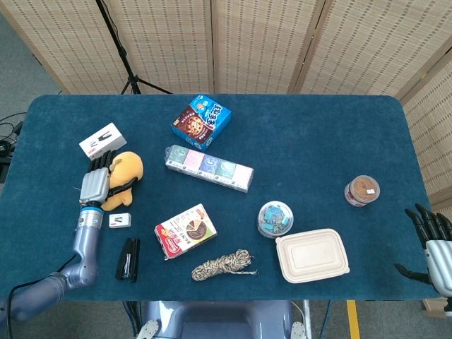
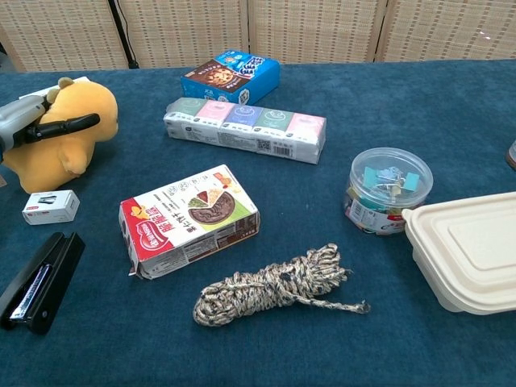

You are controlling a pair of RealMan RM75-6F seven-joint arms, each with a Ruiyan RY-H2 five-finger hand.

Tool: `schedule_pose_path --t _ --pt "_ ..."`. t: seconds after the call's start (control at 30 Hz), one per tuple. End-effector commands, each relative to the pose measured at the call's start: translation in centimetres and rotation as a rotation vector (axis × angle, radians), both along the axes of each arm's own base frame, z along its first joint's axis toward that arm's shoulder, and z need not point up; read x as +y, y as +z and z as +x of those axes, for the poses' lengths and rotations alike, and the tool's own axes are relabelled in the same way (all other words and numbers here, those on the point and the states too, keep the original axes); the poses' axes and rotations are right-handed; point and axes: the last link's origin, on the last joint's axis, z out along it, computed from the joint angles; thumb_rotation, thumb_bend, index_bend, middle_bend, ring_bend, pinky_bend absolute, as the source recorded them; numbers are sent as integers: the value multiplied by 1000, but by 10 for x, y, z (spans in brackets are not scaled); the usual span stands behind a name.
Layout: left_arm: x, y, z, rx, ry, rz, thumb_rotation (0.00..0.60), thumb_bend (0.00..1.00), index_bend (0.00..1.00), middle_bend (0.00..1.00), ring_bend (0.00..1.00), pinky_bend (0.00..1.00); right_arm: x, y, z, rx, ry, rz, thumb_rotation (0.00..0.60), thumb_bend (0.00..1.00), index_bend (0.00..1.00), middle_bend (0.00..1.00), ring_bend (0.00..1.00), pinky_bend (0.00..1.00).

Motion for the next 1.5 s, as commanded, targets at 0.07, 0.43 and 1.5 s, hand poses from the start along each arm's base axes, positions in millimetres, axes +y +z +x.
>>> schedule_pose_path --t 0.07,0.43,1.5 --pt "-6 7 -12 1 -3 14 82 0 0 0 0 0 0 0 0 -2 1 0 600 0 0 0 0 0" --pt "-15 14 -22 -16 -15 20 83 0 0 0 0 0 1 1 1 0 3 -3 600 0 0 0 0 0" --pt "-110 146 -11 -8 -333 2 600 0 0 0 0 0 4 2 6 3 41 -32 600 0 0 0 0 0"
